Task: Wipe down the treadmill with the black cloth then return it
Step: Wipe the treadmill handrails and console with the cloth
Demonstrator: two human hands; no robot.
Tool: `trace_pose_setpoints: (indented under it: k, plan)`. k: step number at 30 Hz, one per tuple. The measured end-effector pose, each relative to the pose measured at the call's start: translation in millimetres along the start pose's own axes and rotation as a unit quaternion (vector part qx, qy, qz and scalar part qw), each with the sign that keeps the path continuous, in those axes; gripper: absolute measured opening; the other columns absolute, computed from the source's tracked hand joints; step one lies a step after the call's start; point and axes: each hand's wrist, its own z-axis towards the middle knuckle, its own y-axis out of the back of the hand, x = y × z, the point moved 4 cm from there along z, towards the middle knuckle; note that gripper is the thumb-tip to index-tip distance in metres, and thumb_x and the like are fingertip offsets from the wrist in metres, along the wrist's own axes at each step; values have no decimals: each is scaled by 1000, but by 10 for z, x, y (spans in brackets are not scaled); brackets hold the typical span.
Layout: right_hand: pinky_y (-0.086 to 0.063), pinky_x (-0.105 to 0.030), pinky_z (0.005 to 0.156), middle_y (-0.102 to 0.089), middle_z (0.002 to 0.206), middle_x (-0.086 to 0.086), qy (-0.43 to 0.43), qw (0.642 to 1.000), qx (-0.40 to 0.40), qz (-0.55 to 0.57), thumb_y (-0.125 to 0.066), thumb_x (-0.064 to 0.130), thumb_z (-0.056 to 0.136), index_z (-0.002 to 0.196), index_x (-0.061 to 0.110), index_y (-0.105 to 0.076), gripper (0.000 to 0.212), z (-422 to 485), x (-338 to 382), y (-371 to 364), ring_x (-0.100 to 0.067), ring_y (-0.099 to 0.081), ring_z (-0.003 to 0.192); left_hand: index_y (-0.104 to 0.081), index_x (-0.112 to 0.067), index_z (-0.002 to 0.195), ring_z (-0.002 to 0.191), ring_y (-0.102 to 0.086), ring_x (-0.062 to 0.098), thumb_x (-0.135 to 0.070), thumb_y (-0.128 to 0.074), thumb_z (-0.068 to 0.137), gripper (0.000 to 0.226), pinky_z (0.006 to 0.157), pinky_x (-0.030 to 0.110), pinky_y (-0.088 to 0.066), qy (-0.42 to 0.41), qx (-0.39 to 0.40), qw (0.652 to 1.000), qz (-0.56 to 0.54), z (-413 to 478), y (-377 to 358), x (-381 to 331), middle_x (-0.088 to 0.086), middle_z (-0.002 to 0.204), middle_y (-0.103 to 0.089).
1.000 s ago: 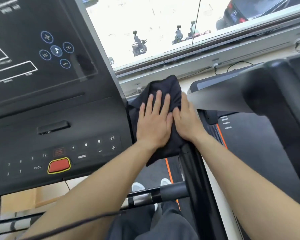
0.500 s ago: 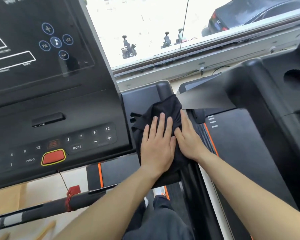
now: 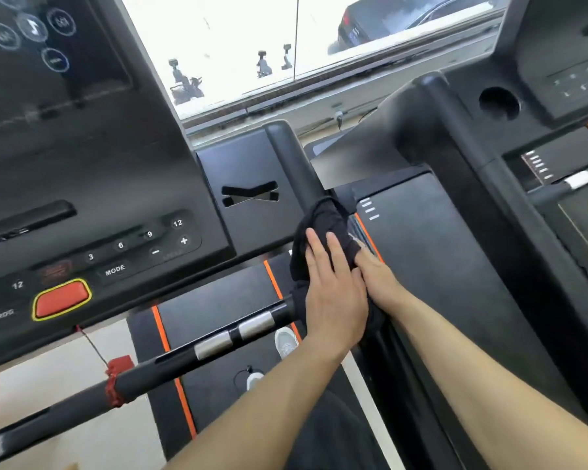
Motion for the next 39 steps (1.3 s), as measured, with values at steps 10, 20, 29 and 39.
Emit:
trace_pose_setpoints:
  k: [10,20,29,39]
  plan:
    - [-2,-22,121,-15,162,20,111,991,12,-67,-35,43,91,148,41,-27,58,-268,-4,-188,9,-9,147,-15,-18,155,131,-44,42,-27,-21,107,50,102,49,-37,190,229,948,-116,345,119,341,24,147,-40]
    - [-36,-49,114,-73,109,9,25,996,57,60,-55,62,77,94,43,-75,33,343,-11,-81,-14,-61,114,-48,-1,115,106,-60,44,-35,-34,104,39,86,45,-44,193,131,963,-136,66,270,138,24,113,-64]
    - [-20,-22,106,-40,150,9,55,992,-21,-111,-35,37,105,152,20,-35,50,-233,-39,-90,-9,-30,143,-43,5,134,126,-48,44,-37,-21,107,55,103,48,-39,204,214,941,-163,227,214,270,28,137,-51]
    - [-27,-24,106,-46,141,14,40,996,-5,-77,-34,38,106,152,31,-34,46,-102,-130,-28,-5,-40,129,-42,4,127,117,-56,45,-44,-27,105,55,93,45,-41,211,116,959,-147,214,47,368,28,128,-59]
